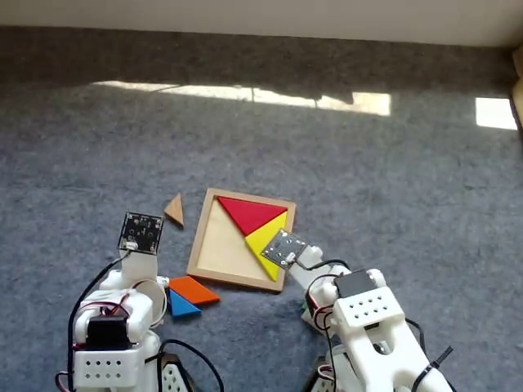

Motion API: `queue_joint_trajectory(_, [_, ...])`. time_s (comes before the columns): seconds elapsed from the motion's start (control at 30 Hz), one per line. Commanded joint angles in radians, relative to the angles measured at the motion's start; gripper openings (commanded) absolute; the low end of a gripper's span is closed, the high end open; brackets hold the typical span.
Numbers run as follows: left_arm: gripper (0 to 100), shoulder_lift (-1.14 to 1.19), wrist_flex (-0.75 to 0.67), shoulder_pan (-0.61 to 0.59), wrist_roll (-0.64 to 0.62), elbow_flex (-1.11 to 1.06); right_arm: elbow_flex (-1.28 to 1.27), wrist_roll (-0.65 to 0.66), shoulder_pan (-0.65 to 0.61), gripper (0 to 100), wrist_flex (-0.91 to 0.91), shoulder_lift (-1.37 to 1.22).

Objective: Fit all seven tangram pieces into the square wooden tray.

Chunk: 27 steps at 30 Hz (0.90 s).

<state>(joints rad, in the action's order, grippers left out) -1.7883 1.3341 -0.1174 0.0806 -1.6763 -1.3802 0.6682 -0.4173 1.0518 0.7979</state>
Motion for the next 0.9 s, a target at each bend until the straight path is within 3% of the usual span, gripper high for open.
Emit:
queue_joint_trajectory(0.0, [1,-0.033,0.006,-0.01,-0.009,-0.019,0.111,0.005,0.004,0.5,0.081,-0.002])
queue_joint_trajectory(0.17, [1,-0.033,0.006,-0.01,-0.009,-0.019,0.334,-0.003,-0.001,0.5,0.211,-0.012])
queue_joint_trajectory(0.37, [1,-0.033,0.006,-0.01,-0.009,-0.019,0.55,-0.124,-0.008,0.5,0.275,-0.013])
queue_joint_trajectory(0.57, [1,-0.033,0.006,-0.01,-0.009,-0.019,0.667,-0.244,-0.159,0.5,0.272,-0.022])
queue_joint_trajectory(0.87, [1,-0.033,0.006,-0.01,-0.009,-0.019,0.921,-0.39,-0.263,0.5,0.217,-0.394])
